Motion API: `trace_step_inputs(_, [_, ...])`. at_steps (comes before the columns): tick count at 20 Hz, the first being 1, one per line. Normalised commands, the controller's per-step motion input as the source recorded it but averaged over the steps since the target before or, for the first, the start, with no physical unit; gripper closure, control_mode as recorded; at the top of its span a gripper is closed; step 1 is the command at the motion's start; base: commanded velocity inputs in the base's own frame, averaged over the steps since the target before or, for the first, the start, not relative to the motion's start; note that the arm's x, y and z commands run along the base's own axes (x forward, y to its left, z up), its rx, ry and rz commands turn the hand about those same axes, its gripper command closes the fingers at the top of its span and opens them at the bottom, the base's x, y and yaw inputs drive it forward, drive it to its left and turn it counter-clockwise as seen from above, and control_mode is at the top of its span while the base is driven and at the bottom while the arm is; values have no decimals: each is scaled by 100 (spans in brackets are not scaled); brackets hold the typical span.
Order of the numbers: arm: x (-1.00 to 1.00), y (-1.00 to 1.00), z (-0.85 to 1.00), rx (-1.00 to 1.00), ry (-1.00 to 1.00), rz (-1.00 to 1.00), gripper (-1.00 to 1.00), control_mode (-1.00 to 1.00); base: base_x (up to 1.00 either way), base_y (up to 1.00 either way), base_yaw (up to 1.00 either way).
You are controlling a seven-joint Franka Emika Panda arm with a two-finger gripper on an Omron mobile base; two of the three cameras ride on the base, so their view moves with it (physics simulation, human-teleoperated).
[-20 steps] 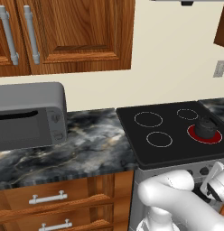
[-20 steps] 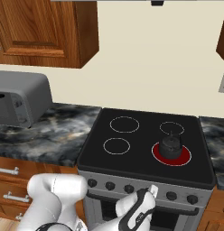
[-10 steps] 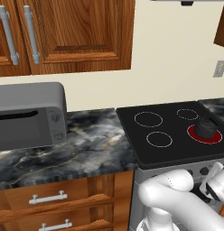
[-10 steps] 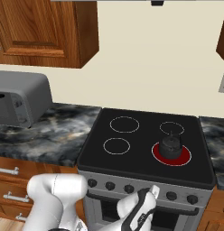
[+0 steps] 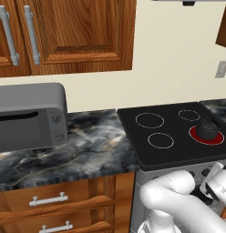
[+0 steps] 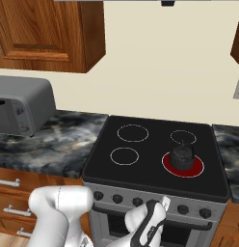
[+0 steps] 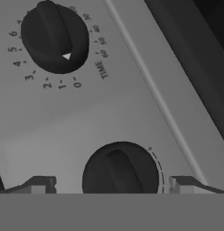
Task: The kettle is done boiling. Turn off the stove, then wait for 300 timesteps before moving the kettle to the dining table.
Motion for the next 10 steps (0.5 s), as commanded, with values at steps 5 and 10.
trace_step_inputs(5, [1, 0, -5, 0, 0, 0, -100, -100, 0, 0, 0])
trace_step_inputs(10, [0, 0, -9, 0, -3, 0, -100, -100, 0, 0, 0])
